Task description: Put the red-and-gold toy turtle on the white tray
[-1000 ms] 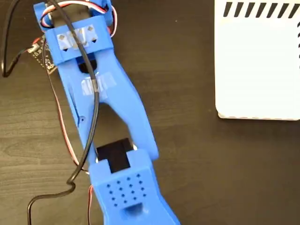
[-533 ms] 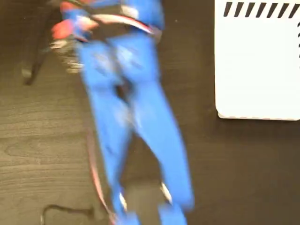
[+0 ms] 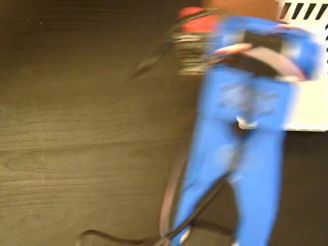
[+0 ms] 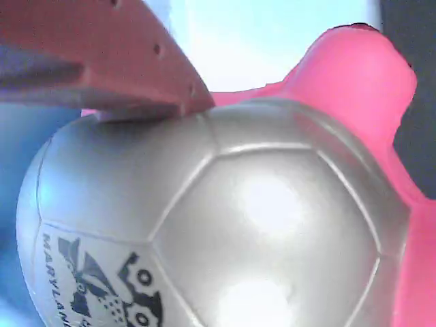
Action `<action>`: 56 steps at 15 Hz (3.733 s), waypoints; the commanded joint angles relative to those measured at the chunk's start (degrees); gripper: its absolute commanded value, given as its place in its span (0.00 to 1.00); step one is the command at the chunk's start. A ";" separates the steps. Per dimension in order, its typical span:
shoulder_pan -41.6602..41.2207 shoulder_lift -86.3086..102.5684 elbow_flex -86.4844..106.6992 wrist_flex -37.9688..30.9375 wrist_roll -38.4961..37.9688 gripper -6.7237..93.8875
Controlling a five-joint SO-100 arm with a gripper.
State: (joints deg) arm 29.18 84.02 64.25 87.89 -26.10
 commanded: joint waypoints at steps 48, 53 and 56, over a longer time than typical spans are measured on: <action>9.84 -18.19 -18.11 -1.85 0.79 0.06; 2.11 7.91 -0.88 -20.48 23.12 0.06; -14.41 32.08 23.55 -33.84 32.17 0.06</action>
State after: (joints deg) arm 23.20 98.17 76.73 60.82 1.85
